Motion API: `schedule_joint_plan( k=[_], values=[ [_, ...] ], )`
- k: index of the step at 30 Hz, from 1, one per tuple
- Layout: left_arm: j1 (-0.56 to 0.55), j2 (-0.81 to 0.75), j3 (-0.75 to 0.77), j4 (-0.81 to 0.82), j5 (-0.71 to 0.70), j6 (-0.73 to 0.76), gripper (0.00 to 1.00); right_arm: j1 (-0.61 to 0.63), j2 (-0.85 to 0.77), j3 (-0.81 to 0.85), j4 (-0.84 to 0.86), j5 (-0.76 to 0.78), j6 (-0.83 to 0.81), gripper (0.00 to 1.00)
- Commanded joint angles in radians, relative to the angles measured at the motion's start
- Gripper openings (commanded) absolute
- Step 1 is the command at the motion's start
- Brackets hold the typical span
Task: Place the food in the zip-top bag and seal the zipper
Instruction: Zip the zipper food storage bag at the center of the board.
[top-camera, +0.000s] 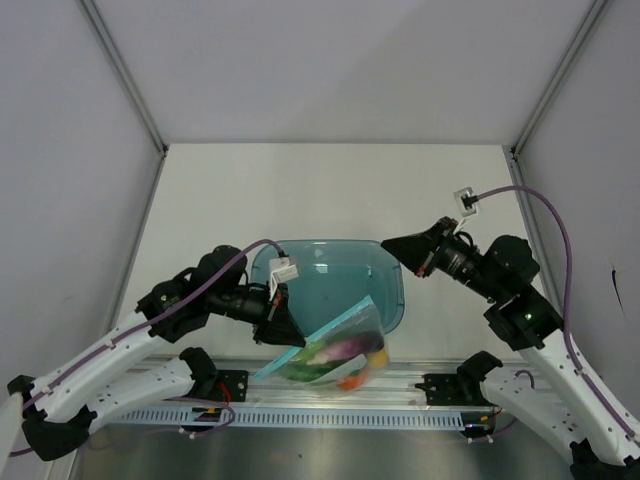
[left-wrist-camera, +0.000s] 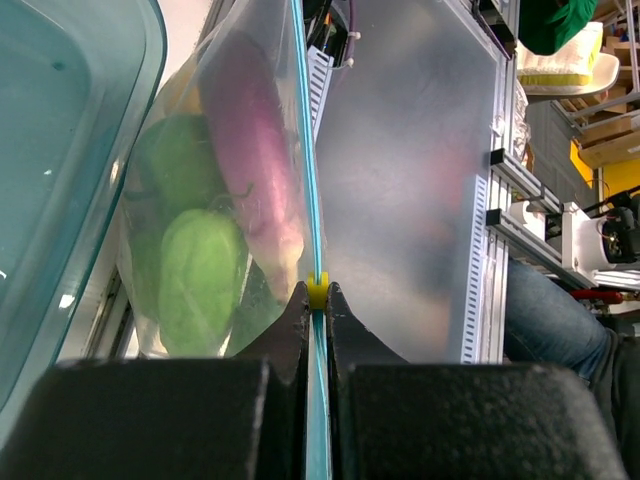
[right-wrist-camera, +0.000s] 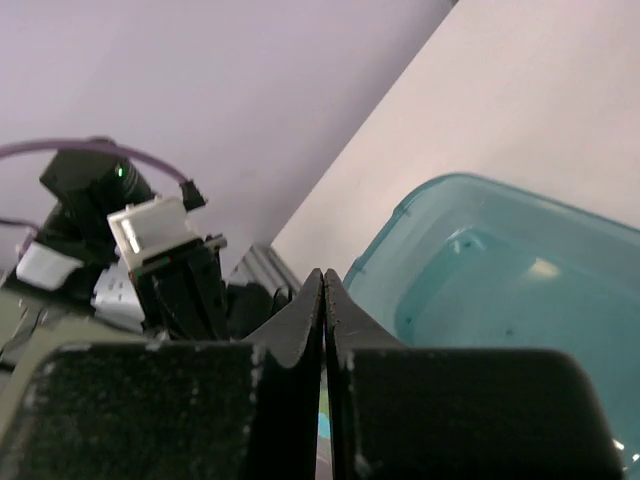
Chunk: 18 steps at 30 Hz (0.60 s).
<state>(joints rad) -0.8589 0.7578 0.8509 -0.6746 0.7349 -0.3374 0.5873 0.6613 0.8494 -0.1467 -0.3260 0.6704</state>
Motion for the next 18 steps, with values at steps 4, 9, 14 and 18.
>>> schedule_joint_plan(
  k=[4, 9, 14, 18],
  values=[
    [0.011, 0.024, 0.008, 0.046, 0.043, -0.022, 0.01, -0.012, 0.113, 0.048, -0.024, -0.373, -0.129, 0.24],
    [0.011, 0.037, 0.03, 0.049, 0.061, -0.012, 0.01, -0.012, 0.172, 0.057, -0.108, -0.524, -0.199, 0.59],
    [0.011, 0.043, 0.053, 0.037, 0.058, -0.002, 0.01, 0.012, 0.207, -0.016, -0.024, -0.696, -0.17, 0.61],
    [0.011, 0.051, 0.062, 0.032, 0.061, 0.001, 0.01, 0.1, 0.215, -0.019, -0.057, -0.69, -0.206, 0.61]
  ],
)
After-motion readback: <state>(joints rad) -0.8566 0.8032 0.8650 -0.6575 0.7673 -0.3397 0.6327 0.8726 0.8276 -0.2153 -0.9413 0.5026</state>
